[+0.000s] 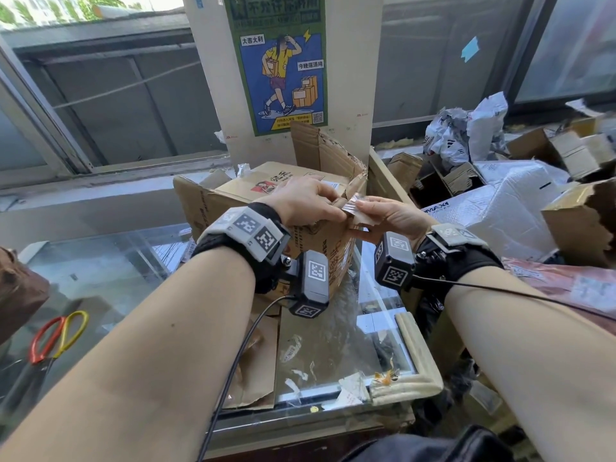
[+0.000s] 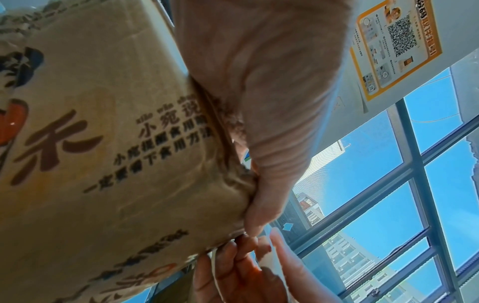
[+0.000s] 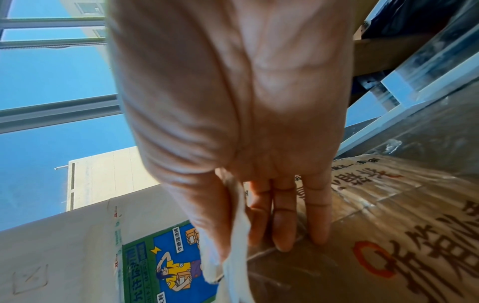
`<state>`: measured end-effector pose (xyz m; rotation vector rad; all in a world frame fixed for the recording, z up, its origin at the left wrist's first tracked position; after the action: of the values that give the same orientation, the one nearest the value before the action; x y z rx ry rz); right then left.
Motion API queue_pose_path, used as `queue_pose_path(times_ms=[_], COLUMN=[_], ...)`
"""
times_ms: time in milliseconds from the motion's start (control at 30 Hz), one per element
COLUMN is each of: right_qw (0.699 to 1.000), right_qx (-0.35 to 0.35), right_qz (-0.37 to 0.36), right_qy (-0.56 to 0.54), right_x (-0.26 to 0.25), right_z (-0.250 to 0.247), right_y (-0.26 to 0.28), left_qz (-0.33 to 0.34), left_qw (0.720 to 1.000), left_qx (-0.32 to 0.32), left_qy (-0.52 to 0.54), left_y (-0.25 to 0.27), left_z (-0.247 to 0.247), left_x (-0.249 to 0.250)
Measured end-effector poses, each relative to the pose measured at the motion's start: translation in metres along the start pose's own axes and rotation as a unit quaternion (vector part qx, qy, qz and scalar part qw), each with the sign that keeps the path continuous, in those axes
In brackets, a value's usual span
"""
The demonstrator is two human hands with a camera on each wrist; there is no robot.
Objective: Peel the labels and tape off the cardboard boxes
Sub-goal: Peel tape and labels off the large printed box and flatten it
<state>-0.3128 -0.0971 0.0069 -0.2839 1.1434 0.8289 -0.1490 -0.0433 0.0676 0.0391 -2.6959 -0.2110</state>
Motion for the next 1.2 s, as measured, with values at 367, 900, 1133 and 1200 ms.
queue_pose_path(times_ms=[367,900,1133,1200], right_qw=[0.999,0.991,0.982,0.978], right_qx=[0.028,0.066,0.091,0.09], right_qz=[-0.022,-0.017,-0.039,-0.045], right_qy=[-0.014,-0.111,-0.158,-0.185], right_x=[0.01,0.021,0.025,0.028], right_z=[-0.009,-0.009,-0.003,0.0], right_y=[-0.006,0.008,0.006,0.004], left_qz=[0.004,0.008,0.014,0.016], left_qw=[1.0,1.0,0.999,0.999], left_qx=[-0.004,-0.014,-0.029,-0.035], left_qy=[0.004,-0.017,0.005,0.017], left_y=[0.002,0.004,0.005,0.006], left_z=[-0.001,0.001,0.0,-0.001], left_x=[0.002,0.003,0.002,0.0])
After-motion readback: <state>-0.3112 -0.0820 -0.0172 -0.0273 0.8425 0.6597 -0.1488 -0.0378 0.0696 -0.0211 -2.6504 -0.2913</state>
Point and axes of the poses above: each hand's wrist, its own y-axis away from the middle knuckle, its own z-axis out of the palm, x = y × z, the point moved 1 cm from there along -y, towards the middle knuckle, and after that the axes turned 2 degrees about -x, right-handed, at the moved point
